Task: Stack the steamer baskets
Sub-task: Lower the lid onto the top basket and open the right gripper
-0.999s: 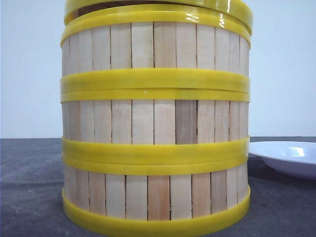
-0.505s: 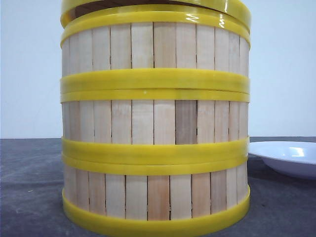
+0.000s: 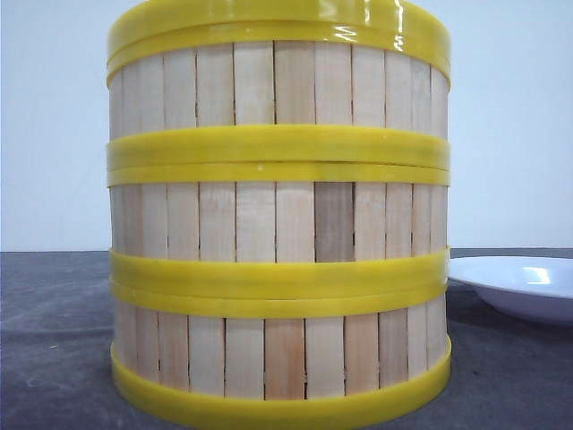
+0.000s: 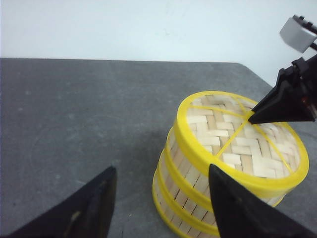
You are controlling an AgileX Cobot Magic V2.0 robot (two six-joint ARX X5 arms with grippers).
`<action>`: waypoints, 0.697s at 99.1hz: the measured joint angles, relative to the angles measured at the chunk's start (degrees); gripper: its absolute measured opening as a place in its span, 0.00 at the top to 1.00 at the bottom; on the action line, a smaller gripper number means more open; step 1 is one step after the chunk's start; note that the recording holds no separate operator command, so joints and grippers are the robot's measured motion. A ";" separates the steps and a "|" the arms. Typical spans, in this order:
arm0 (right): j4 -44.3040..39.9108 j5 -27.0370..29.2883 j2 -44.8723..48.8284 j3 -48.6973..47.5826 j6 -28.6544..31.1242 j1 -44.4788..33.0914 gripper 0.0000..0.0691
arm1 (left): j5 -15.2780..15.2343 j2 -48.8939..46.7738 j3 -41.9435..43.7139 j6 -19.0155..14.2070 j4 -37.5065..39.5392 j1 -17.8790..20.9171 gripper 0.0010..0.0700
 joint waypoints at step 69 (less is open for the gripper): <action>3.28 9.88 -11.15 6.14 -1.46 0.42 0.59 | 0.00 0.00 0.00 0.00 0.11 0.00 0.51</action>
